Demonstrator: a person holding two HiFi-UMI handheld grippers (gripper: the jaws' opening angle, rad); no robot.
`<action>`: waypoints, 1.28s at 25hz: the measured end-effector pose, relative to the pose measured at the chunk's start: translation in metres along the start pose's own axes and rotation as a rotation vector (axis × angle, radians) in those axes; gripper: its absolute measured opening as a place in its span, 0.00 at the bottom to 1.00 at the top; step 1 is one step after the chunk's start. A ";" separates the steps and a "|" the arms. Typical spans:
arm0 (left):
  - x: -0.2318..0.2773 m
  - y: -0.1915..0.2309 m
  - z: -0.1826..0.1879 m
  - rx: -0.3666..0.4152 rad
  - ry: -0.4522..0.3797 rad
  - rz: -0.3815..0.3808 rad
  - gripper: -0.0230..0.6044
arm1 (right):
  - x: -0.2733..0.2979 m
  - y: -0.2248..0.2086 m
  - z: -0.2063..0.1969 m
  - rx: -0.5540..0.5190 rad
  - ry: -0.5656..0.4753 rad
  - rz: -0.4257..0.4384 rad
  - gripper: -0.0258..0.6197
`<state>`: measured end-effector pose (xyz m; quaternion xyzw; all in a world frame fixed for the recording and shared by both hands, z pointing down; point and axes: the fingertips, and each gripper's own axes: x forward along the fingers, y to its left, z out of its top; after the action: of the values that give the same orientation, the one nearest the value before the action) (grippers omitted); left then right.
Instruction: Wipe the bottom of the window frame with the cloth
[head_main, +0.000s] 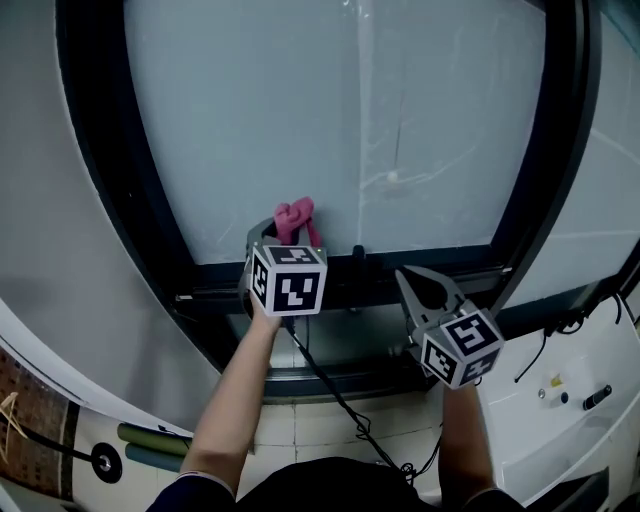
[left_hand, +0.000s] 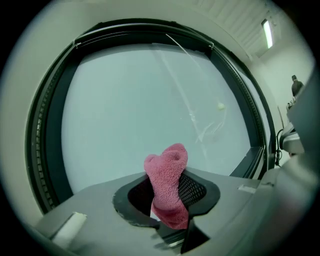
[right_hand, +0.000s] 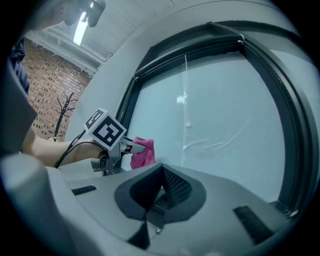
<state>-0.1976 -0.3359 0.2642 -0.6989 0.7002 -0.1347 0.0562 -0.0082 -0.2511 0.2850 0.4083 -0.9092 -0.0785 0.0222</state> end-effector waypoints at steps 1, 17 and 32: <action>0.003 -0.014 0.007 0.004 -0.008 -0.020 0.22 | -0.008 -0.009 -0.001 0.001 -0.001 -0.018 0.04; 0.044 -0.185 0.056 -0.083 -0.008 -0.161 0.22 | -0.092 -0.123 -0.031 0.036 0.061 -0.110 0.04; 0.086 -0.212 -0.026 -0.161 0.191 0.014 0.22 | -0.100 -0.149 -0.062 0.073 0.117 -0.068 0.04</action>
<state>-0.0012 -0.4155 0.3553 -0.6802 0.7158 -0.1434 -0.0661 0.1753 -0.2817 0.3250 0.4433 -0.8942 -0.0222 0.0578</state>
